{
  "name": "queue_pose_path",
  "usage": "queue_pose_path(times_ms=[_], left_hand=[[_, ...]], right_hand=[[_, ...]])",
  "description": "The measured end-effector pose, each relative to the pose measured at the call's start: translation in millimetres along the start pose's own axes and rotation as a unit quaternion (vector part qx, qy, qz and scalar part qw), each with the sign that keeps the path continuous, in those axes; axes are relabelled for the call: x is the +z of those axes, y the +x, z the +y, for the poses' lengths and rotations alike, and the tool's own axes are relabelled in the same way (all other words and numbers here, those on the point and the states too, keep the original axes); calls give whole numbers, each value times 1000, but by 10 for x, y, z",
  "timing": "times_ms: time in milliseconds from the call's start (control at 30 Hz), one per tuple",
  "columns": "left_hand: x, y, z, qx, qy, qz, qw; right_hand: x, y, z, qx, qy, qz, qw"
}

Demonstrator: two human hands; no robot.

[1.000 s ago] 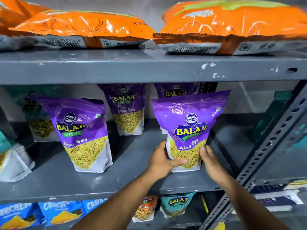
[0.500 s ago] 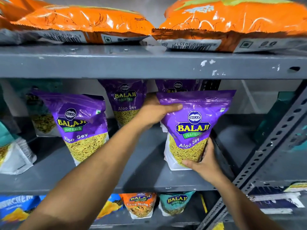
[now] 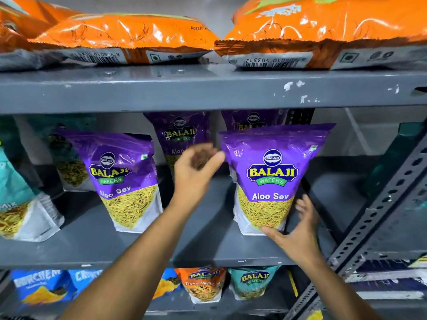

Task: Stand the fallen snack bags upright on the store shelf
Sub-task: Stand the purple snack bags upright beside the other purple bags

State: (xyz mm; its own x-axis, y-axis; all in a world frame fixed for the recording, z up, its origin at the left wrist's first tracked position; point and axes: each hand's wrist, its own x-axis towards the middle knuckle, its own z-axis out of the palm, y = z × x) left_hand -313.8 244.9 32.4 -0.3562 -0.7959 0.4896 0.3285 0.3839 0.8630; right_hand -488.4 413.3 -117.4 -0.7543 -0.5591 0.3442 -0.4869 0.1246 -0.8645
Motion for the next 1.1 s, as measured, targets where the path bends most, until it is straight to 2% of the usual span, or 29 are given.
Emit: queue_pose_path(times_ms=[67,100,200,233,267,300,367,433,467,633,800,967,1033,1100], left_hand=[[-433,-406,-153,51,84,51,994],[-656,-575,-225,72,106,100,987],[-1465,-561,-401,68,71,327,940],[-1756,-431,-456,33,55,393,917],[-2012,-287,-485,-32,34,425,904],[-2203,-159,-528,-111,12,401,909],[-2376,-31,-706,-223,-22,265,938],[-2338,-10,-851,-268,-59,162,948],[-2255,-16,-899,-275,-52,146,949],[-1775,-106,-925,-303,4,187,934],[-1255,-298,-872,-300,-21,144,943],[-1162,-315,-827,-295,-47,88,950],[-1263,-178,-684,-257,-119,81,956],[-1412,100,-442,-182,-133,78,971]], right_hand=[[16,-270,-90,-66,-25,76,995],[41,-403,-151,-106,-22,60,992],[308,-607,-381,-207,-24,-101,973],[465,-614,-494,-219,-32,-156,963],[655,-610,-626,-220,-39,-201,954],[867,-597,-764,-203,-43,-237,949],[1299,-538,-1014,-134,-36,-303,943],[1673,-448,-1198,-75,-31,-351,933],[1800,-410,-1252,-64,-33,-363,929],[1909,-340,-1235,-40,8,-341,939],[1612,-242,-963,-19,-31,-284,958],[1522,-268,-826,14,-29,-244,969],[1516,-283,-829,12,-12,-236,972],[1510,-267,-839,17,-2,-233,972]])
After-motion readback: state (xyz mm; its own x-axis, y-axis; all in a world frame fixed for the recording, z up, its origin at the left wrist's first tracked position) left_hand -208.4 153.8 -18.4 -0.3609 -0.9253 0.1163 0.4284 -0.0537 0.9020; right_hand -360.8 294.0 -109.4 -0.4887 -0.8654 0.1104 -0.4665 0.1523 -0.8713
